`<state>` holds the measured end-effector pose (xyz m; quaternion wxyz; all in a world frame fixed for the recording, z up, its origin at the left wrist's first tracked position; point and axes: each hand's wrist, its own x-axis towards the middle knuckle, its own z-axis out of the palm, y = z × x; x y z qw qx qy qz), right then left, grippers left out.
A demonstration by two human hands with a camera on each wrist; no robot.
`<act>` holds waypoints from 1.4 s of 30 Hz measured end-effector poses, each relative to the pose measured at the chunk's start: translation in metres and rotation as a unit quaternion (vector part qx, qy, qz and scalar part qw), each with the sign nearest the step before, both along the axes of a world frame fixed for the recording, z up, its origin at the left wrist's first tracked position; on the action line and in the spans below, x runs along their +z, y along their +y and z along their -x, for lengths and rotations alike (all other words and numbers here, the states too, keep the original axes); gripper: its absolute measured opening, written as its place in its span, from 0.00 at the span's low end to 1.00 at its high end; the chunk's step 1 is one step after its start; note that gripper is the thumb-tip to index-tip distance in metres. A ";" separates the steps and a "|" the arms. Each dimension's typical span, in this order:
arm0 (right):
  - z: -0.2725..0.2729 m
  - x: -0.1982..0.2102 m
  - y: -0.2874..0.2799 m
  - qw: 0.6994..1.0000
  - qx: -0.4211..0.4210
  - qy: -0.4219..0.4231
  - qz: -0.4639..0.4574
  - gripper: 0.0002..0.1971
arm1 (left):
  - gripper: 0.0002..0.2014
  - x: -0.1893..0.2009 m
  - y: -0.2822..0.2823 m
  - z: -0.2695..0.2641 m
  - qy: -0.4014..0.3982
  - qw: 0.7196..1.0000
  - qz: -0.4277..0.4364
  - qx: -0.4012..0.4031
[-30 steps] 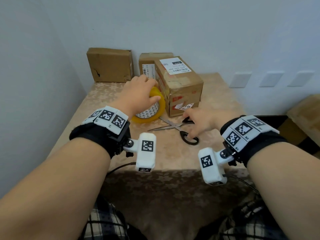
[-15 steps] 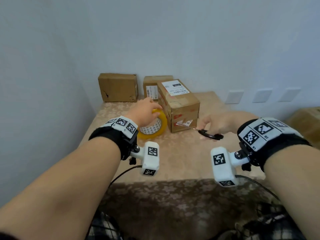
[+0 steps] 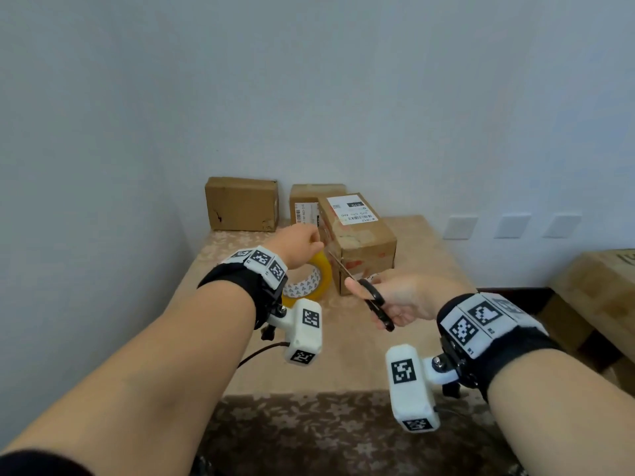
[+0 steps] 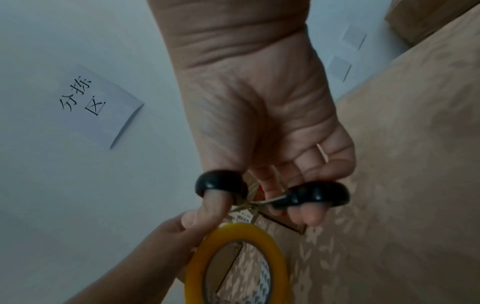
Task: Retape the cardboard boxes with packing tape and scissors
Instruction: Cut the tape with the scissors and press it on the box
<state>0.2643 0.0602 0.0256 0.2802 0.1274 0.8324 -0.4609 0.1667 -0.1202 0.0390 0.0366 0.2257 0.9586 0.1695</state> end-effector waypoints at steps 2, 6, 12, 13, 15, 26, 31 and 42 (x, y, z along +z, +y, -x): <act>0.006 -0.004 -0.006 0.999 -0.020 0.037 0.025 0.25 | 0.06 0.001 0.003 0.006 -0.006 1.000 -0.001 0.004; 0.017 -0.007 -0.014 0.996 -0.037 0.075 0.036 0.24 | 0.12 0.004 0.006 0.019 -0.052 0.999 -0.008 0.006; 0.021 -0.010 -0.016 0.994 -0.039 0.085 0.062 0.25 | 0.14 0.004 0.006 0.029 -0.118 0.993 -0.007 -0.005; 0.020 -0.011 -0.016 0.994 -0.037 0.087 0.060 0.25 | 0.15 0.005 0.007 0.029 -0.122 0.992 -0.006 -0.008; 0.021 -0.012 -0.016 0.993 -0.035 0.097 0.059 0.26 | 0.14 0.004 0.007 0.028 -0.124 0.992 -0.027 -0.004; 0.025 -0.012 -0.019 0.988 -0.039 0.139 0.055 0.29 | 0.04 -0.010 0.010 0.026 -0.050 0.994 -0.093 0.038; 0.025 -0.014 -0.016 0.984 -0.044 0.161 0.064 0.25 | 0.04 -0.011 0.010 0.024 -0.040 0.993 -0.101 0.035; 0.026 -0.023 -0.008 0.986 -0.050 0.133 0.086 0.29 | 0.05 -0.015 0.006 0.025 -0.038 0.992 -0.119 0.024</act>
